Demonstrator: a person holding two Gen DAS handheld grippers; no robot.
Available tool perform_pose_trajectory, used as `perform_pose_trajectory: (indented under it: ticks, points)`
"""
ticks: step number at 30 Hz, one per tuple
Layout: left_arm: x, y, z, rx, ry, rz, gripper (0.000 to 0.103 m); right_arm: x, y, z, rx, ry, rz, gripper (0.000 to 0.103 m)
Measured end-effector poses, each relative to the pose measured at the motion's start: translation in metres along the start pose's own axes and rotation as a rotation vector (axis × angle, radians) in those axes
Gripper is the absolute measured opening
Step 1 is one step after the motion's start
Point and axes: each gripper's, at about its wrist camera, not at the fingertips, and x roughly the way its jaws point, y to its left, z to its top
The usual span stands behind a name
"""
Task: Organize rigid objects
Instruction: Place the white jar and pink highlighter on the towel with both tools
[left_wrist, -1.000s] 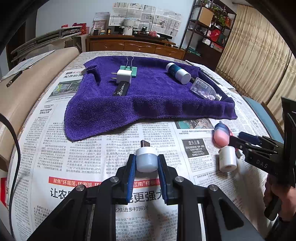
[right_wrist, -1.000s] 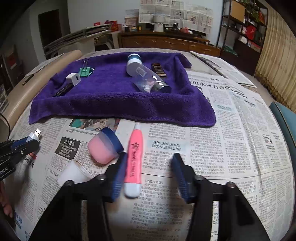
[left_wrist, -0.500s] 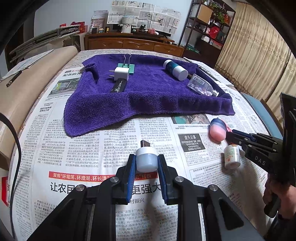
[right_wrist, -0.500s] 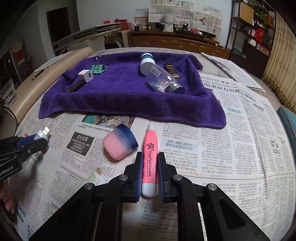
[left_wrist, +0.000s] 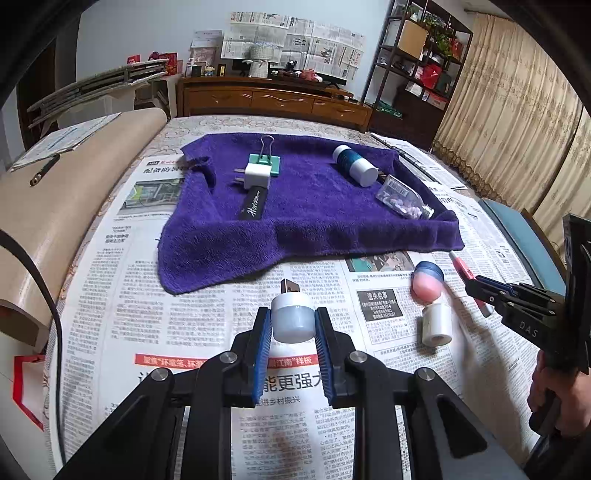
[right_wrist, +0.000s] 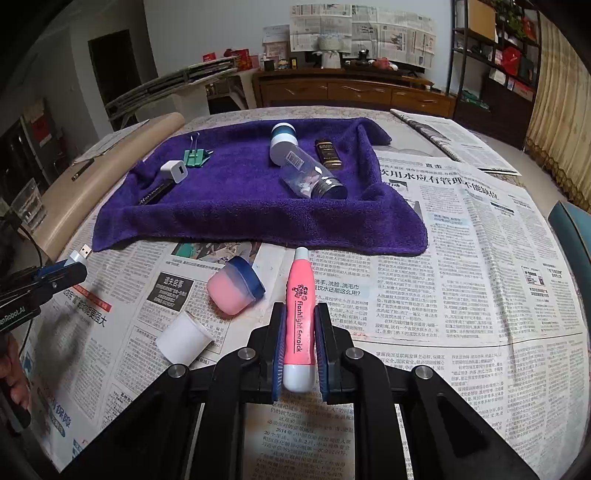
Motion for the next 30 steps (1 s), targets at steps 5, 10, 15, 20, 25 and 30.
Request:
perform_pose_trajectory:
  ticks: [5,10,15,20,25,30]
  points:
    - [-0.003,0.004,0.009,-0.004,-0.012,-0.013,0.022,-0.008,0.002,0.009,-0.003,-0.007,0.035,0.015]
    - [0.002,0.005,0.028,0.019,-0.018,-0.007,0.022,-0.006,0.005,0.030,-0.014,-0.021,0.059,0.015]
    - [0.012,0.011,0.052,0.021,-0.024,-0.010,0.022,0.010,0.009,0.059,-0.030,-0.016,0.081,0.015]
    - [0.032,0.024,0.075,0.009,-0.016,-0.007,0.022,0.032,0.016,0.086,-0.053,-0.006,0.098,0.015]
    - [0.058,0.033,0.092,0.015,0.012,0.031,0.022,0.058,0.026,0.107,-0.093,0.021,0.108,0.015]
    - [0.085,0.035,0.103,0.038,0.058,0.057,0.022,0.084,0.031,0.119,-0.116,0.059,0.123,0.015]
